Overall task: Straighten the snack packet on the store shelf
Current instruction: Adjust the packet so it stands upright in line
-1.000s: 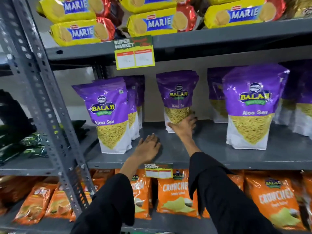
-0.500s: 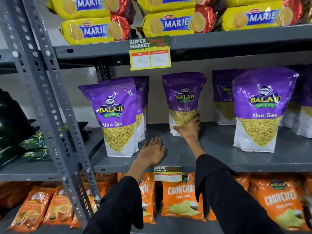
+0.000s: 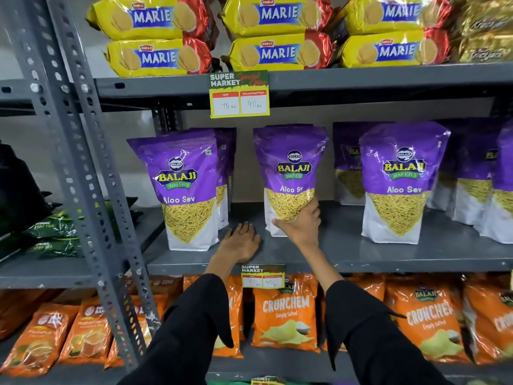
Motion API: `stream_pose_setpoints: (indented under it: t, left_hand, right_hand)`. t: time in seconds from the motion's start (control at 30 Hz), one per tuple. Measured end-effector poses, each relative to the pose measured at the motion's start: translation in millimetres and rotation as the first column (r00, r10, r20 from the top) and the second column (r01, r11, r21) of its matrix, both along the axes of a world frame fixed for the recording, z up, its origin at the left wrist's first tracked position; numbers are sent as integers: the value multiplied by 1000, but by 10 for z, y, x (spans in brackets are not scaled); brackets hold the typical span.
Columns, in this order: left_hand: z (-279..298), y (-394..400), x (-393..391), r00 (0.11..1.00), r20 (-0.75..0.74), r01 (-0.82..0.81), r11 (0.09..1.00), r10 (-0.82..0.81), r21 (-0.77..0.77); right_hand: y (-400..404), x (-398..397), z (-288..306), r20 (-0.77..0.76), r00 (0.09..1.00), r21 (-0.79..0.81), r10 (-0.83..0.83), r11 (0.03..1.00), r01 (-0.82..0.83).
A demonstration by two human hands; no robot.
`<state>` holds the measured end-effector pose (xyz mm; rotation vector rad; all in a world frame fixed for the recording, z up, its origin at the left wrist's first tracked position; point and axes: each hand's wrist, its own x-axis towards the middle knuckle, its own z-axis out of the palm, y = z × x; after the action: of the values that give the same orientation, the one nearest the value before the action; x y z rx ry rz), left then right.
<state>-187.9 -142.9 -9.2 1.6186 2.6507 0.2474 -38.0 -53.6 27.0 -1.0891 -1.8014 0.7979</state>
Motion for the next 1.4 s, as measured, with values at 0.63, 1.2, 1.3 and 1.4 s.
stream_pose_setpoints:
  t: [0.63,1.2,1.3,1.4]
  left_hand:
    - [87,-50,102,1000,-20,-16,997,14,-81]
    - [67,-197,127,985,-147,73,991,-88,-110]
    - [63,-190,110,992,-107,62,994,-71,-86]
    - [53,-181,112,996,-71,48,997,-52,-61]
  right_hand:
    - [-549,553,-56,20,999,54,40,998,-41]
    - [-614,535,-244,-110,989,94,95,992,-85]
    - [-591,486,-228,-112,991,92,77,994,-67]
    - [-531,433,-194,-111,991,81,72,995,-63]
